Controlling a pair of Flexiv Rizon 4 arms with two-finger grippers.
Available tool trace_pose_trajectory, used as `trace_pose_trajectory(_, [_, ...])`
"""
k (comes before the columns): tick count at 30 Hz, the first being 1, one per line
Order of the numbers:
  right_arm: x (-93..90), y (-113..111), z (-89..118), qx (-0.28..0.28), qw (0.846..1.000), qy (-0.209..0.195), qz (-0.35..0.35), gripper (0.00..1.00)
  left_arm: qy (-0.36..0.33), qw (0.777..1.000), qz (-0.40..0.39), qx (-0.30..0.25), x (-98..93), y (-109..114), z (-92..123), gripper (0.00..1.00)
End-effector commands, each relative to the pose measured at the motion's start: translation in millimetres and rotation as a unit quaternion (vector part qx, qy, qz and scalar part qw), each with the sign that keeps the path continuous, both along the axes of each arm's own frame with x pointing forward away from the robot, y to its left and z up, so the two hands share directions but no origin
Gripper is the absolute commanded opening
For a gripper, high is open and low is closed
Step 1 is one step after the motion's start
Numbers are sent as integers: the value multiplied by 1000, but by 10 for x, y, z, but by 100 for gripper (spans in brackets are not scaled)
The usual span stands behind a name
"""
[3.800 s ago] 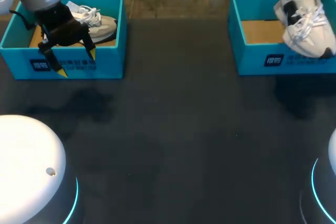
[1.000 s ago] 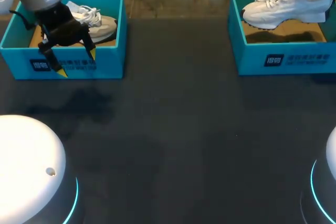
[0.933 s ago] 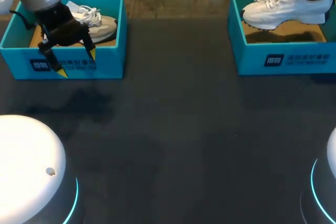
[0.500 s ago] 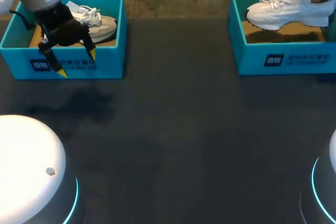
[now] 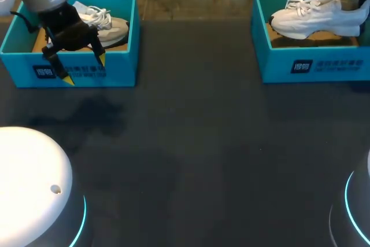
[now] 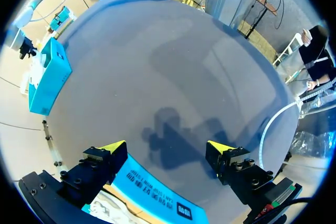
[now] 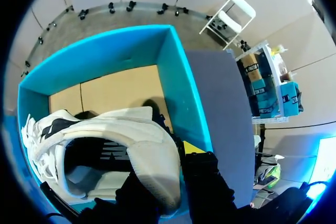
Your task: Take the shoe out of the shoebox, open the shoe tongue, remove and reinsert the insole, then place the shoe into the shoebox
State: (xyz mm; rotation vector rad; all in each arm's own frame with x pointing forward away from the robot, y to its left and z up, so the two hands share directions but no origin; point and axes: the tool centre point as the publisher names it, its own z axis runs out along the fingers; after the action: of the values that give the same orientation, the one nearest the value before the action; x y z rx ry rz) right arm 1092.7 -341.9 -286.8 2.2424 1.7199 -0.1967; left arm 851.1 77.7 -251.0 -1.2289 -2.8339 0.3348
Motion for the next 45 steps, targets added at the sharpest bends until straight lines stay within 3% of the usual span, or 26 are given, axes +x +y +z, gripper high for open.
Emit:
trace_pose_trajectory(1, [-144,-32,-36,3,1000,-8,4,0,0,1000,-1,1,4,2,0,100])
trace_pose_trajectory(8, [-369,-16,-90,14,1000,-8,4,0,0,1000,-1,1,4,2,0,100])
trace_pose_trajectory(23, [-593,62,-281,23,999,6,23,0,0,1000,-1,1,4,2,0,100])
trace_pose_trajectory(45, [-679,112,-636,46,998,18,36,0,0,1000,-1,1,4,2,0,100])
